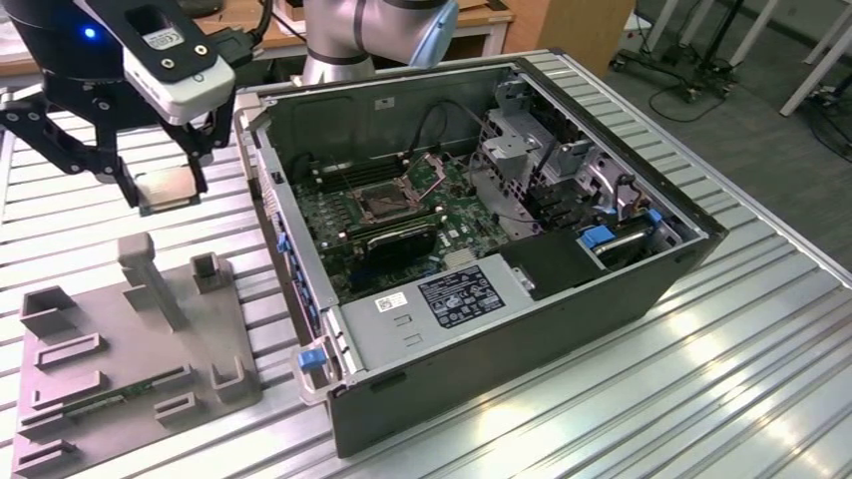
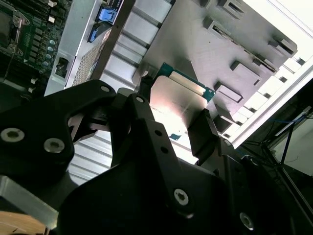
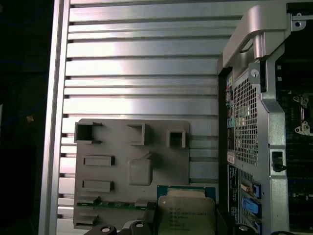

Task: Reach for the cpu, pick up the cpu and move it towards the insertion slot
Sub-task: 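Pick up the cpu and move it towards the insertion slot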

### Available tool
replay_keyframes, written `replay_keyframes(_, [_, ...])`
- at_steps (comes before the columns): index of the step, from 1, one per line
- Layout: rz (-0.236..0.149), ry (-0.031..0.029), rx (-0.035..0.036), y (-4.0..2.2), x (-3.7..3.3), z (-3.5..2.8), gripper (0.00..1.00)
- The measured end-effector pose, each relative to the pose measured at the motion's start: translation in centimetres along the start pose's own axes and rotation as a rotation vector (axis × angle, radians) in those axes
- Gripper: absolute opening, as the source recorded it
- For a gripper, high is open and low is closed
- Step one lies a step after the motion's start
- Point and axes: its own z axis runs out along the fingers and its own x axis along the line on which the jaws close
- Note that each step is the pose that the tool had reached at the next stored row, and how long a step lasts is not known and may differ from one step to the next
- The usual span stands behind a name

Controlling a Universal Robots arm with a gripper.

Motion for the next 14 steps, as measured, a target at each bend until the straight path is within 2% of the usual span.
replay_keyframes(14, [0.000,0.0000,0.0000,0.01,-0.51,0.00,0.55])
